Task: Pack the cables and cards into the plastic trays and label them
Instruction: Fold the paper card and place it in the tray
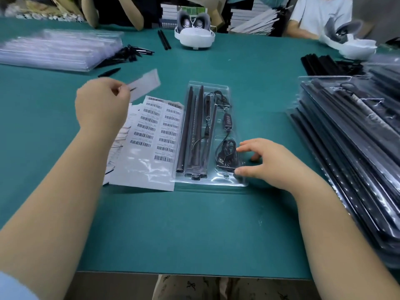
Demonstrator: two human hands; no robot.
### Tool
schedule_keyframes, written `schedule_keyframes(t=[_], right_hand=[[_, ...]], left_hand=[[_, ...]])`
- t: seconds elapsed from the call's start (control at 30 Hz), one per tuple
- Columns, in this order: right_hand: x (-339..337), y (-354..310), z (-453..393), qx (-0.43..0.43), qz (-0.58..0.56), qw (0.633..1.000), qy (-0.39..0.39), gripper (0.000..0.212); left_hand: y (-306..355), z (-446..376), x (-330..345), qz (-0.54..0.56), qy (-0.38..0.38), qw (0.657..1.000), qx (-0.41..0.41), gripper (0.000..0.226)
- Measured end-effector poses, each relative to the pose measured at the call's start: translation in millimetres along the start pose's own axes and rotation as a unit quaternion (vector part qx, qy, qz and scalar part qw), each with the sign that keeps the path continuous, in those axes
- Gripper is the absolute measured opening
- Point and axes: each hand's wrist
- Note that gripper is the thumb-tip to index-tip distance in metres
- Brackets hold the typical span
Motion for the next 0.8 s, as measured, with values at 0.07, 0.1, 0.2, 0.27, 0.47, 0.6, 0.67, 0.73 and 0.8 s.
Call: schedule_keyframes(t=[0.07,0.1,0.2,0.27,0.47,0.6,0.67,0.73,0.8], right_hand=[[1,1,0,0.002,-0.016,1.0,0.004,0.049],[2,1,1,0.003,-0.03,1.0,0.007,0.053],[1,-1,5,-0.018,-0.064,0.998,0.01,0.096],[2,-3,6,-0.022,-0.068,0.997,0.018,0.116],[5,6,1,-0.017,-0.055,0.998,0.028,0.068],[2,7,-2,-0.011,-0.097,0.995,0.03,0.063],[4,7,-2,-0.009,-0.131,0.99,0.046,0.066],[6,9,-4,-0.008,-0.167,0.983,0.076,0.053],[4,10,-5,0.004,-0.211,0.967,0.145,0.029]], left_hand=[[28,11,-4,0.103,0.032,0.994,-0.009,0.025],[43,19,-3,0.18,0.009,0.983,-0.02,0.023],[85,60,13,0.297,-0.163,0.941,-0.021,0.032],[100,89,29,0.236,-0.235,0.942,0.028,0.029],[85,117,50,0.183,-0.397,0.891,0.126,0.06],[75,125,54,0.067,-0.416,0.873,0.246,0.106],[76,124,57,-0.02,-0.446,0.853,0.269,0.119],[77,122,59,-0.05,-0.461,0.842,0.275,0.123],[77,122,59,-0.076,-0.47,0.831,0.286,0.125]])
Point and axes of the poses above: each hand's wrist, its own z-axis away from the middle knuckle, its own x-axis out of the palm, y = z × x, and after that the axes turned 8 degrees about z, right-handed
